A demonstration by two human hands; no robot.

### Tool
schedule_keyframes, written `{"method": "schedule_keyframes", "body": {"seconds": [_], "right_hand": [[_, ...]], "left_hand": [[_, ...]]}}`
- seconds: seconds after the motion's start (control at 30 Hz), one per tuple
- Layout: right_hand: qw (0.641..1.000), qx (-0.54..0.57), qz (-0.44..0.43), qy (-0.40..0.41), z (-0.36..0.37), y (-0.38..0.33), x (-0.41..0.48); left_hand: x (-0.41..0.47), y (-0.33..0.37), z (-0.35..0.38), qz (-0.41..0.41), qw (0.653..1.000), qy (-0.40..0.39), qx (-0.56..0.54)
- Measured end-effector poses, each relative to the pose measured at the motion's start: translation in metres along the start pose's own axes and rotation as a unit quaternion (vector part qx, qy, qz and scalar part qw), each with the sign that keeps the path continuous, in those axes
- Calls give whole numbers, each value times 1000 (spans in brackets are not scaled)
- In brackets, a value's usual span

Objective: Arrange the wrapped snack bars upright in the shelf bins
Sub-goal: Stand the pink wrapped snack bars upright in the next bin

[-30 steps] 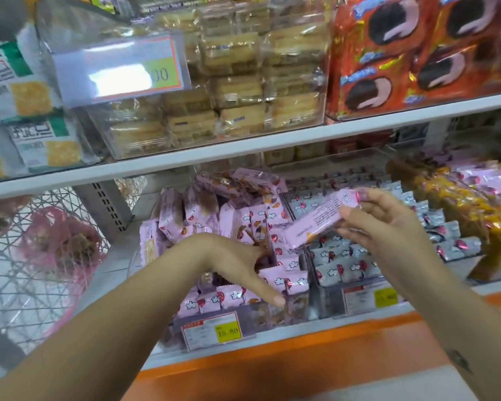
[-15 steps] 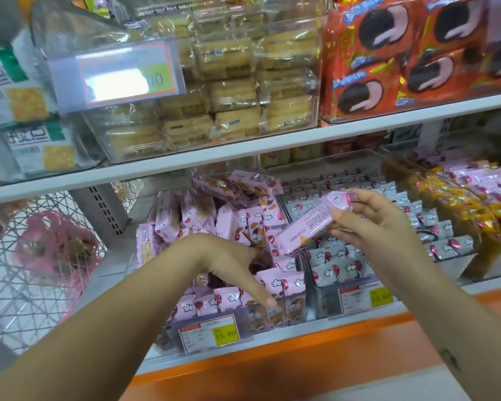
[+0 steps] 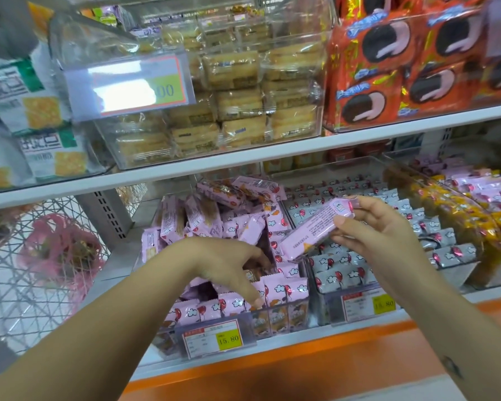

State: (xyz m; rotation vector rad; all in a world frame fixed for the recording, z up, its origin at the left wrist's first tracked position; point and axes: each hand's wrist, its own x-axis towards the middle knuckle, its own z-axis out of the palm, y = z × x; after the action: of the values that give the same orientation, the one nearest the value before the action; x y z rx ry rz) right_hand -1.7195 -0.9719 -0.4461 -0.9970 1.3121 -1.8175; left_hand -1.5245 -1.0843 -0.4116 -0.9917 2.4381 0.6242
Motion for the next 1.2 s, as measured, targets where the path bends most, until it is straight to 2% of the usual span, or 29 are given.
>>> {"method": "schedule_keyframes", "body": {"seconds": [0.23, 0.33, 0.5, 0.6, 0.7, 0.87, 1.03, 1.1, 1.2], "right_hand": [[1000, 4, 3, 0, 1, 2, 0], [1000, 10, 3, 0, 2, 3, 0], [1000, 18, -10, 18, 5, 4, -2], [998, 31, -21, 43, 7, 5, -2], [997, 37, -24, 61, 7, 5, -3], [998, 25, -20, 58, 7, 7, -2], [999, 21, -19, 39, 10, 7, -2], [999, 18, -20, 40, 9, 7, -2], [999, 18, -21, 41, 10, 6, -3]], "left_hand": [[-15, -11, -6, 40, 996, 68, -43], [-19, -16, -4, 50, 986, 150, -59], [-17, -22, 9, 60, 928, 316, -190], [-11, -18, 16, 48, 900, 354, -251], [-3, -10, 22, 37, 896, 336, -290], [11, 5, 36, 26, 945, 258, -199], [7, -1, 25, 26, 962, 166, -216], [7, -3, 26, 1, 975, 129, -183], [9, 0, 28, -25, 981, 119, -152]]}}
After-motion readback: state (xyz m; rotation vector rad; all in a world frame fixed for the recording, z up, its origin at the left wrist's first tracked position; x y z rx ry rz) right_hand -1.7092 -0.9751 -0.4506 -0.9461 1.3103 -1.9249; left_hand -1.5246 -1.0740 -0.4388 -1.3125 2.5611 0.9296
